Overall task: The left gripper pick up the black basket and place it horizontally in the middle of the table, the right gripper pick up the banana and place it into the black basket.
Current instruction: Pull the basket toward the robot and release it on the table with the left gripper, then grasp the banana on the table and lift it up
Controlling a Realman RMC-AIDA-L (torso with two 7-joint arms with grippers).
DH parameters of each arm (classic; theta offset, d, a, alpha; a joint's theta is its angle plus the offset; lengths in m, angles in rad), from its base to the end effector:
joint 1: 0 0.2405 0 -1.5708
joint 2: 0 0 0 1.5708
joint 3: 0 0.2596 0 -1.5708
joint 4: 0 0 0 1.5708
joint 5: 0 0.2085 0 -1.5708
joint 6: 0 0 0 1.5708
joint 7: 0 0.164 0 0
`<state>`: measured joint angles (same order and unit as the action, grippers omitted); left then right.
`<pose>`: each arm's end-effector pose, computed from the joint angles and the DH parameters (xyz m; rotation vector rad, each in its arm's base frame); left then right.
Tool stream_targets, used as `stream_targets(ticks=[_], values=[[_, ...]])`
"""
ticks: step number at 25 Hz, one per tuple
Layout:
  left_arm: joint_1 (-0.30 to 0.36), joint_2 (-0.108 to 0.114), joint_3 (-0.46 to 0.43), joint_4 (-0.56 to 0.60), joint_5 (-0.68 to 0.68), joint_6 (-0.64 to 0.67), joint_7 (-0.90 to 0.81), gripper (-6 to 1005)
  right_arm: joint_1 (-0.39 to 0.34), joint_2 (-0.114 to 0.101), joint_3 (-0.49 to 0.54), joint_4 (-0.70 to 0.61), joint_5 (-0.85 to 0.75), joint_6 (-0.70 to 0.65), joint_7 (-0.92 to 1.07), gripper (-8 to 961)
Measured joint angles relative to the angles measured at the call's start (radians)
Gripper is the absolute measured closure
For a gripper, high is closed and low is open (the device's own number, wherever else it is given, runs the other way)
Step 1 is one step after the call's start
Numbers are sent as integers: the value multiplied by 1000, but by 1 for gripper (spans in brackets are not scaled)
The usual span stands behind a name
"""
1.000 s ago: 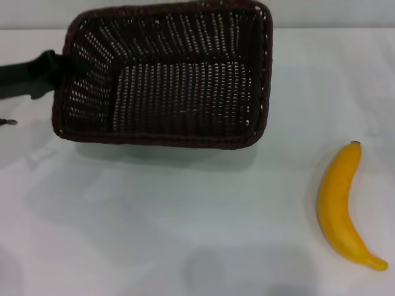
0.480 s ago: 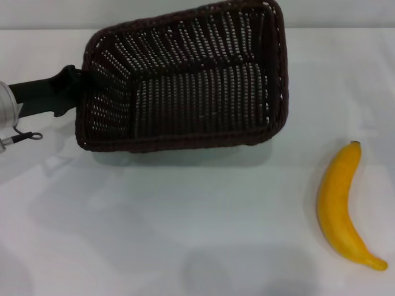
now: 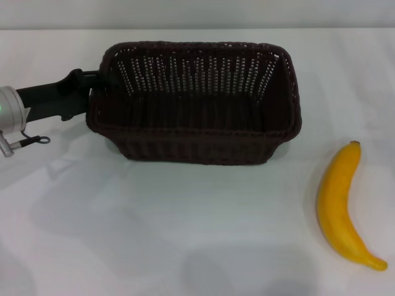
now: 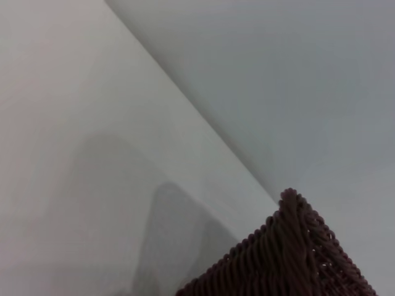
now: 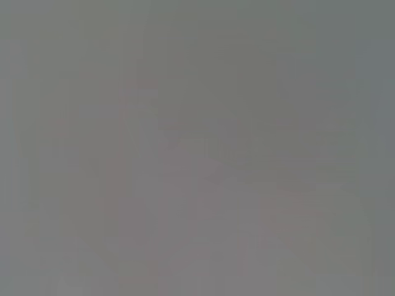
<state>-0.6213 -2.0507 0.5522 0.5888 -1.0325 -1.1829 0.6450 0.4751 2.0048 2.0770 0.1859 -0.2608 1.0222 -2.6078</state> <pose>-0.2916 0.4004 0.0007 -1.7926 -2.0004 -0.8307 0.3617 0.3898 0.0741 -1.3790 0.7135 0.8095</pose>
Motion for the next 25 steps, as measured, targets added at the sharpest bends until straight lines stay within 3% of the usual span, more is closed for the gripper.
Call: stream_targets(ticks=[3,8,9,15,18,20,21,25], values=[[3,-3,0,0,-11,-2,0,634,-3,0,0,3,0,0,0,96],[34,-5,-3,23,-38,-32,6,446,-6,0,0,5,0,2,0,97],[53,-5,-5,36,-61,-46,17,408,-6,0,0,5,0,4,0,97],[199,4,-7,67,-314,-117,151,407,-28,-4,11,32,-20,9,92,97],[275,4,-10,61,-465,-108,260,402,-76,-49,-57,110,-110,9,315,97],[314,2,-30,44,-545,-102,366,399,-116,-112,-104,189,-227,22,549,98],[324,0,-49,31,-575,-101,418,397,-125,-130,-108,211,-263,29,613,98],[350,-17,-189,-87,-739,-102,691,390,-168,-246,-115,426,-627,85,1035,98]])
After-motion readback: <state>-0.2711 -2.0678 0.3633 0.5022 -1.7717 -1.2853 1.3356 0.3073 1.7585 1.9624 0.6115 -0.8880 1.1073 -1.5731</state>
